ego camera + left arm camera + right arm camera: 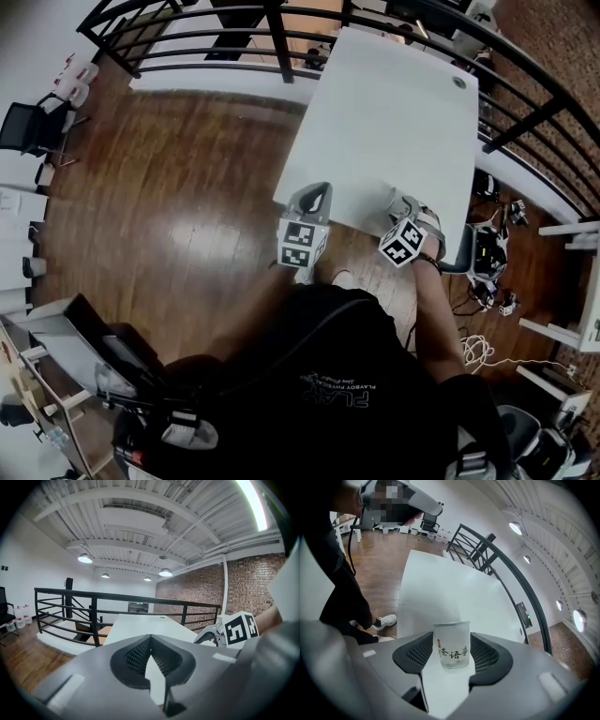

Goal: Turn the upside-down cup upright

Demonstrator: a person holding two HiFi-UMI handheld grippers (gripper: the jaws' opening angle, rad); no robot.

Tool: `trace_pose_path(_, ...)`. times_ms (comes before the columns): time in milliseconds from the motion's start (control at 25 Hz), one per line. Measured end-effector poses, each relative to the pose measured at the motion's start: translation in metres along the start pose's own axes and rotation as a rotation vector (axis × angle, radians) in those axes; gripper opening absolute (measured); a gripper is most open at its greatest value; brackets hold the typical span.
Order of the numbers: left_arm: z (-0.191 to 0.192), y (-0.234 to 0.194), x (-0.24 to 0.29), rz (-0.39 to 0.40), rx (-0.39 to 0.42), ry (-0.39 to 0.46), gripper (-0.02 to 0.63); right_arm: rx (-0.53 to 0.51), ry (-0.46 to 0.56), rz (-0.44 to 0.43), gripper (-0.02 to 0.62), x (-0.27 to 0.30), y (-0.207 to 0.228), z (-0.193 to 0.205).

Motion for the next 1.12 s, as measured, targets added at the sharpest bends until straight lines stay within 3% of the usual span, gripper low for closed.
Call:
trace_pose_path(360,0.002,0.001,0.001,-0.001,-0.004,-0.017,0.000,-0.046,-0.015,-0.033,0.278,0.007,0.003,-0.004)
trace_pose_path(680,0.000,-0.003,-0.003,-0.009,-0.012,0.019,0.000,-0.097,-0.059,-0.043,0.273,0.014,0.003,-0.004)
trace_pose_path(1120,-0.001,-0.005,-0.004,-0.019,-0.006,0.015,0.000,-0.092,-0.051,-0.059,0.261,0.010,0.002,-0.004)
Point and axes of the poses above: the fingertips, and each gripper's own axes: x forward along the fingers, y to its right, z out of its underside, the point moved 7 cm from there along -x, backward along the fingers, and after that the axes turned 13 degrees about -y, right-handed, at the moved point
